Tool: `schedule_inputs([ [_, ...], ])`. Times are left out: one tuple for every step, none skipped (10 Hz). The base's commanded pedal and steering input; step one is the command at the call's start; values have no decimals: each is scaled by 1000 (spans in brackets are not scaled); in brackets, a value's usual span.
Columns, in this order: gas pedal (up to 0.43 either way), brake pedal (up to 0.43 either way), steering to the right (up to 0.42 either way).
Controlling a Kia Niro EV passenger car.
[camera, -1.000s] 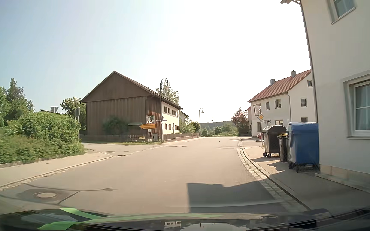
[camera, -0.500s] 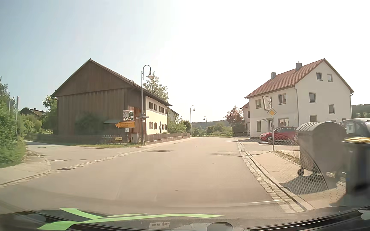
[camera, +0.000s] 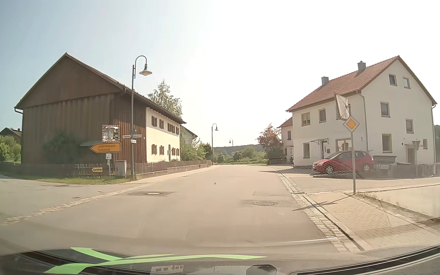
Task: Follow the waypoints while adhering to traffic rules and regulations
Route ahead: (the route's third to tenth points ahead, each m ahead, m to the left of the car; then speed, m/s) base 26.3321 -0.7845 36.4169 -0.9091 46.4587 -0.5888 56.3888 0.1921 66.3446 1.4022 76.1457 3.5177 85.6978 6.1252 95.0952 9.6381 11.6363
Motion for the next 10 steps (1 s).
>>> schedule_inputs([
  [110, 0, 32],
  [118, 0, 29],
  [118, 0, 26],
  [118, 0, 24],
  [118, 0, 21],
  [118, 0, 18],
  [118, 0, 17],
  [130, 0, 16],
  [138, 0, 12],
  [138, 0, 8],
])
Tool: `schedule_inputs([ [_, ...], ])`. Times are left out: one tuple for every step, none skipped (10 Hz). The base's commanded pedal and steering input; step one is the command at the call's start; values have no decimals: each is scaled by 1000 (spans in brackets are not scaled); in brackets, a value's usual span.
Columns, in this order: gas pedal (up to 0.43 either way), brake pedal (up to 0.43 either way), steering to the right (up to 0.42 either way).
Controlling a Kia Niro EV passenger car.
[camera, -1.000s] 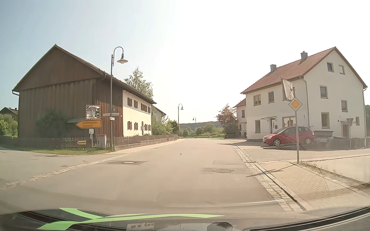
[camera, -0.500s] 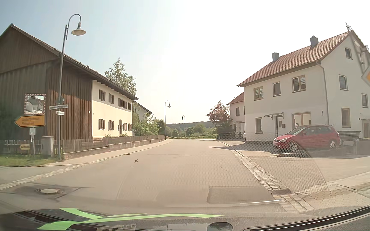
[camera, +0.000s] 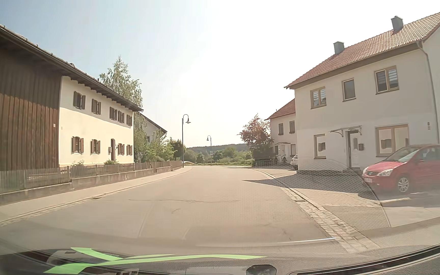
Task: Follow the waypoints while adhering to traffic rules and regulations
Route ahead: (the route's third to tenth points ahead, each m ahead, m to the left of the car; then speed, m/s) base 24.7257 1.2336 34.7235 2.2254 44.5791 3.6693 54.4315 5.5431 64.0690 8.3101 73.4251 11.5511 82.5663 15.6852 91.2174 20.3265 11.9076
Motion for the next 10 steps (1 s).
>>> schedule_inputs([
  [150, 0, 6],
  [150, 0, 6],
  [138, 0, 5],
  [87, 0, 5],
  [67, 0, 5],
  [67, 0, 5],
  [67, 0, 5],
  [67, 0, 3],
  [79, 0, 1],
  [79, 0, -1],
])
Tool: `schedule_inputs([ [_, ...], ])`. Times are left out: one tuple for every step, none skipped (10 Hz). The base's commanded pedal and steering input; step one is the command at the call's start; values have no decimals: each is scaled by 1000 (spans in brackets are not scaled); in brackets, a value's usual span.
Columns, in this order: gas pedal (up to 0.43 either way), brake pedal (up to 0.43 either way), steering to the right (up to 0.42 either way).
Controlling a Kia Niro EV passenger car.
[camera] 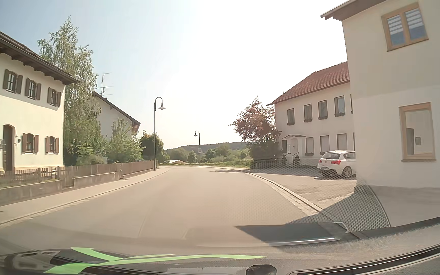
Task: Follow the waypoints while adhering to traffic rules and regulations
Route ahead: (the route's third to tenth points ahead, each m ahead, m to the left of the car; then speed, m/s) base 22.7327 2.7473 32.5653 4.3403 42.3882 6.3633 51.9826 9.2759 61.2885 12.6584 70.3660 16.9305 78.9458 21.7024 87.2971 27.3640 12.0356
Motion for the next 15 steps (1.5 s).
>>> schedule_inputs([
  [79, 0, -5],
  [79, 0, -7],
  [79, 0, -9],
  [79, 0, -10],
  [79, 0, -13],
  [79, 0, -19],
  [79, 0, -25],
  [79, 0, -29],
  [79, 0, -31],
  [79, 0, -31],
  [79, 0, -31],
  [79, 0, -33],
  [79, 0, -37],
  [79, 0, -39],
  [79, 0, -39],
])
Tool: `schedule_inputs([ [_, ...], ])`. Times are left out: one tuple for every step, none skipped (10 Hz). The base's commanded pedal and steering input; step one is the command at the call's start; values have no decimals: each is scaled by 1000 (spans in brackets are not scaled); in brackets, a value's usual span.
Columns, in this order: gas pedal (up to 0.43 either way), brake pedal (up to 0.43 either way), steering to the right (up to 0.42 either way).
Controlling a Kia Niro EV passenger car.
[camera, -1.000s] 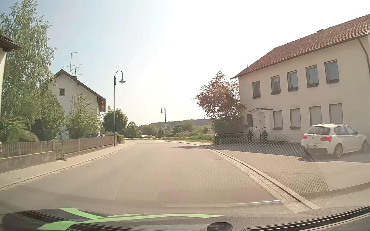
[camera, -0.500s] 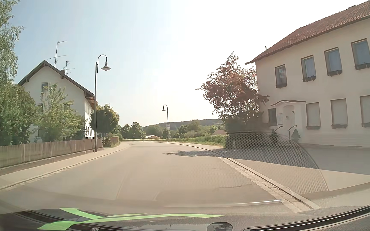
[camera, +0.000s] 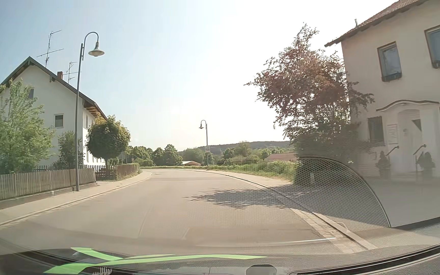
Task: Follow the waypoints while adhering to traffic rules and regulations
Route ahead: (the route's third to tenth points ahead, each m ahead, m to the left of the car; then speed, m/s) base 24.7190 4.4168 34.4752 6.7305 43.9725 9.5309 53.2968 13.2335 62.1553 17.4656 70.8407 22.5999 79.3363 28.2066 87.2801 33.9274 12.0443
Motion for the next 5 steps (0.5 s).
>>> schedule_inputs([
  [87, 0, -39],
  [87, 0, -39],
  [87, 0, -39],
  [87, 0, -39],
  [87, 0, -43],
])
